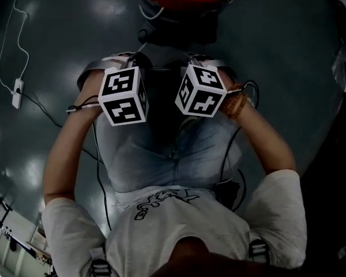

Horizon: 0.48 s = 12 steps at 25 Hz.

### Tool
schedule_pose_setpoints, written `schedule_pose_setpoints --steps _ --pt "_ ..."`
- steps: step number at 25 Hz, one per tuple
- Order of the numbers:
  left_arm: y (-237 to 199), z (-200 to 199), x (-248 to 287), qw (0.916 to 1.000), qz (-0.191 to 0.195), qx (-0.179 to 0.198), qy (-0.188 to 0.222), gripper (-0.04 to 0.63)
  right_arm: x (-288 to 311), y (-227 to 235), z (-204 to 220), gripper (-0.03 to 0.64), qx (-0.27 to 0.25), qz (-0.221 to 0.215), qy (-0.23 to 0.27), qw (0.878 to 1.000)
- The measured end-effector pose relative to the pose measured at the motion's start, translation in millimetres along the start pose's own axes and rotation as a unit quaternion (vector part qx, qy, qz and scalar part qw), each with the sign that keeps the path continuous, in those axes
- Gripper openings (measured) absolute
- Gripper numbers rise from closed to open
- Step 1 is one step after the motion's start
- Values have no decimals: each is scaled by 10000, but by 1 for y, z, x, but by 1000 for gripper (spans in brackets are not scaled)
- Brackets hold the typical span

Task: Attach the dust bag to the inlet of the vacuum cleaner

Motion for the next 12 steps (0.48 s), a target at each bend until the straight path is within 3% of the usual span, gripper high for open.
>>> schedule_pose_setpoints --steps 3,6,12 --pt "1 -34 1 9991 281 286 110 29 -34 -6 18 35 301 45 -81 9995" --pt "-3 -64 14 9974 330 566 301 29 -60 -9 41 34 484 376 -349 9975" --pt "-42 -108 47 9957 -470 609 506 31 -83 30 89 35 433 1278 -746 9880"
Point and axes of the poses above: the fingertips, and each gripper's own axes: x forward along the fingers, y to its right, z out of its underside, the point moved 6 cm from there along -x, backward along the fingers, and after that the axes turned 4 degrees about y, right-handed, at the moved point
